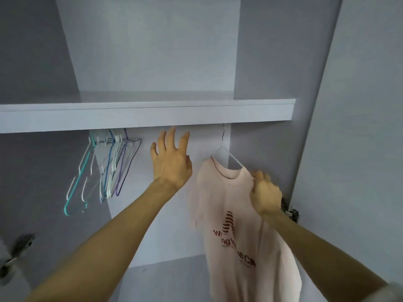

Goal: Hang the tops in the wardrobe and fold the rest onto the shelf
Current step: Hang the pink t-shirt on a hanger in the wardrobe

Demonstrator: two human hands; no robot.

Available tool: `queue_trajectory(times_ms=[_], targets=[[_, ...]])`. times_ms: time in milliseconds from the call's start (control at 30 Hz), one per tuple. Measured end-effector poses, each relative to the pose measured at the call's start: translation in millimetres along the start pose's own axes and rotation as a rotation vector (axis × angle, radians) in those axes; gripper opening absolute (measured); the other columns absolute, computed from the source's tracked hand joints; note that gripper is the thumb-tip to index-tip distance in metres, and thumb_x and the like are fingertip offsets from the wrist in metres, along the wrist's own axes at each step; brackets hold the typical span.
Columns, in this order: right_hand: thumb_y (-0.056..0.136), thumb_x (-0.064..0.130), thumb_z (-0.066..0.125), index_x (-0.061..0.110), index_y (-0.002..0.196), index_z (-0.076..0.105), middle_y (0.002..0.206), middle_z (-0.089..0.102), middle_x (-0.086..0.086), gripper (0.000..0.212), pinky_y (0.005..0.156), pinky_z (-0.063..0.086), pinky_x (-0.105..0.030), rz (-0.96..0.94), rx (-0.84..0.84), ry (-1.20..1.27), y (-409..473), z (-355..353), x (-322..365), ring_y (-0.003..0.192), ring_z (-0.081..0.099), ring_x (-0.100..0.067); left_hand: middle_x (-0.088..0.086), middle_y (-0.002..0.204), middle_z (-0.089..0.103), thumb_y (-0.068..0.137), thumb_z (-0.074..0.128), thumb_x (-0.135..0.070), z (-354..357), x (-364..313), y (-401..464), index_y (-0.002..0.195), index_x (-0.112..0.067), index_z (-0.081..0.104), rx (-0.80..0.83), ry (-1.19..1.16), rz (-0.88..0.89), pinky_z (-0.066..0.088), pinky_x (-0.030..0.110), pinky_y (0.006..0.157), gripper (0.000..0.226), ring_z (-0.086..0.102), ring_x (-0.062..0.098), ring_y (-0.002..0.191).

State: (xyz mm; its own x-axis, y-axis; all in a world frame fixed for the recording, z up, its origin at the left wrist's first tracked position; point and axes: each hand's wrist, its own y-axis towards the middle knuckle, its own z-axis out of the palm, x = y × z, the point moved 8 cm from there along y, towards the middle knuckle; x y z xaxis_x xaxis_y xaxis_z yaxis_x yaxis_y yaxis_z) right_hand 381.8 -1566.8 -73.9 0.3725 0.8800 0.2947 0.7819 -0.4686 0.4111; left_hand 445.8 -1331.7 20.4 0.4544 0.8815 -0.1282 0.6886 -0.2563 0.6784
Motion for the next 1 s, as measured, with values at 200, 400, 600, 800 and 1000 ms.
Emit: queue_trajectory(times_ms=[200, 400, 600, 800, 1000], targets=[[0.093, 0.006, 0.039, 0.010, 0.126, 0.044, 0.123, 0.050, -0.015, 0.033, 0.077, 0.046, -0.042, 0.091, -0.119, 0.071, 47.0, 6.9, -12.6, 0.100, 0.058, -0.039, 0.010, 0.158, -0.003, 0.089, 0.051, -0.026, 15.7, -40.7, 47.4, 0.149, -0.029, 0.013, -0.119, 0.182, 0.156, 0.012, 0.057, 0.112, 0.071, -0.003, 0.036, 0.144], [0.092, 0.002, 0.037, 0.006, 0.121, 0.046, 0.122, 0.050, -0.018, 0.030, 0.079, 0.044, -0.043, 0.180, -0.204, 0.234, 97.1, 33.8, -30.1, 0.102, 0.056, -0.043, 0.012, 0.159, -0.008, 0.086, 0.054, -0.046, 49.1, -38.6, 59.2, 0.150, -0.036, -0.006, -0.300, 0.269, 0.152, -0.006, 0.064, 0.109, 0.088, -0.010, 0.042, 0.143], [0.091, 0.004, 0.038, 0.006, 0.121, 0.044, 0.123, 0.049, -0.019, 0.031, 0.083, 0.044, -0.043, 0.196, -0.196, 0.261, 145.1, 60.3, -37.3, 0.106, 0.055, -0.042, 0.013, 0.158, 0.005, 0.081, 0.061, -0.049, 59.5, -37.8, 66.5, 0.149, -0.035, 0.002, -0.511, 0.272, 0.194, -0.002, 0.064, 0.108, 0.091, 0.000, 0.042, 0.143], [0.091, 0.005, 0.040, 0.007, 0.125, 0.041, 0.125, 0.047, -0.019, 0.034, 0.086, 0.044, -0.043, 0.199, -0.087, 0.246, 143.1, 88.1, -47.4, 0.109, 0.053, -0.042, 0.013, 0.158, 0.008, 0.081, 0.062, -0.046, 59.5, -36.5, 66.8, 0.150, -0.034, 0.005, -0.505, 0.298, 0.191, 0.002, 0.065, 0.108, 0.090, 0.003, 0.043, 0.143], [0.090, 0.008, 0.041, 0.010, 0.134, 0.039, 0.135, 0.036, -0.015, 0.044, 0.100, 0.037, -0.042, 0.151, 0.051, 0.126, 128.2, 75.1, -53.5, 0.124, 0.040, -0.036, 0.014, 0.158, 0.012, 0.077, 0.069, -0.037, 57.3, -36.4, 59.1, 0.150, -0.032, 0.011, -0.363, 0.300, 0.166, 0.004, 0.063, 0.110, 0.093, 0.008, 0.043, 0.143]])
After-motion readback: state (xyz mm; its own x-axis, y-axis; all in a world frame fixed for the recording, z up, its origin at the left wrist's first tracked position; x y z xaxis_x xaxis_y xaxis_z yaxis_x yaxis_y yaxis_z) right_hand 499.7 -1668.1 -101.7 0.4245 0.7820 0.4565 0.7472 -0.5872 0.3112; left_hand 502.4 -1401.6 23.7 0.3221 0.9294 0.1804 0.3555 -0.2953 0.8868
